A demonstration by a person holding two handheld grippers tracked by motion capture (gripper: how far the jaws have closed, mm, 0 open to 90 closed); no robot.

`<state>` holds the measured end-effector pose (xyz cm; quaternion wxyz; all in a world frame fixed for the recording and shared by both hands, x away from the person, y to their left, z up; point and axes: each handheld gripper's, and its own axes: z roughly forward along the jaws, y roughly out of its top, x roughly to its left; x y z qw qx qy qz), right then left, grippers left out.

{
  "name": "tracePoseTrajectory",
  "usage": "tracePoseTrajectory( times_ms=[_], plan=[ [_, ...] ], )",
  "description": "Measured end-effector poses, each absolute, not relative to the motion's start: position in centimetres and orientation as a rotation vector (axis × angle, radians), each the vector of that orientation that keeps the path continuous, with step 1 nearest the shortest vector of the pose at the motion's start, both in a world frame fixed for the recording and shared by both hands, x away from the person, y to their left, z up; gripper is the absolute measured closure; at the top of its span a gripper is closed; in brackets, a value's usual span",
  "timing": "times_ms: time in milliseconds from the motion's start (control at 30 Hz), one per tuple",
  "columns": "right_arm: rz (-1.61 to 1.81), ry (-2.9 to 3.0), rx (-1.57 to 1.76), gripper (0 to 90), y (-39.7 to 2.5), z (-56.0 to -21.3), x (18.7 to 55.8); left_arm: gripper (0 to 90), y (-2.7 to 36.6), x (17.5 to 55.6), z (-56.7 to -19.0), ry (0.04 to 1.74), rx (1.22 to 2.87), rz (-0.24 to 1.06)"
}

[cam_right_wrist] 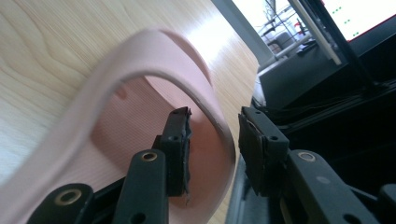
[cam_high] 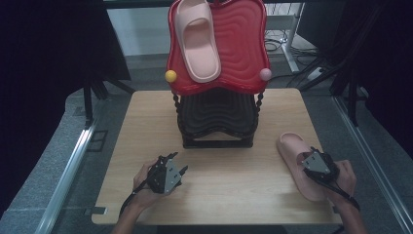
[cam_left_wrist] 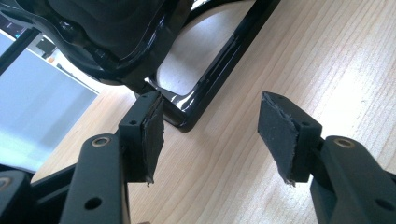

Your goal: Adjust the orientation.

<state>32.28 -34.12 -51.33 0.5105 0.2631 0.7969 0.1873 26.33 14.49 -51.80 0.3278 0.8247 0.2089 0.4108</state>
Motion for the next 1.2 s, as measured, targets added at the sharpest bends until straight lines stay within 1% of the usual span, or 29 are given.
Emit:
tracePoseTrajectory(
  times_ms=[33,200,333,500,633,1200],
  plan=[
    [0.439,1.917,0.629,65.1,-34.1,-51.5,32.4,41.2,14.5,26.3,-51.8,0.548,2.157,1.076],
    [0.383,1.885,0.573,78.0,-34.1,-52.1,32.8,41.2,14.7,26.4,-51.8,0.551,2.159,1.08],
    [0.336,1.862,0.511,81.5,-33.8,-52.5,32.7,41.1,14.7,26.5,-51.7,0.552,2.156,1.08],
    [0.293,1.815,0.458,83.0,-33.1,-52.8,32.2,41.1,14.7,26.5,-51.7,0.552,2.154,1.08],
    [0.322,1.764,0.457,83.6,-32.6,-52.1,31.3,41.1,14.9,26.5,-51.6,0.557,2.153,1.082],
    [0.455,1.704,0.419,83.8,-28.5,-50.1,25.2,41.1,15.0,26.4,-51.5,0.56,2.149,1.085]
  ],
)
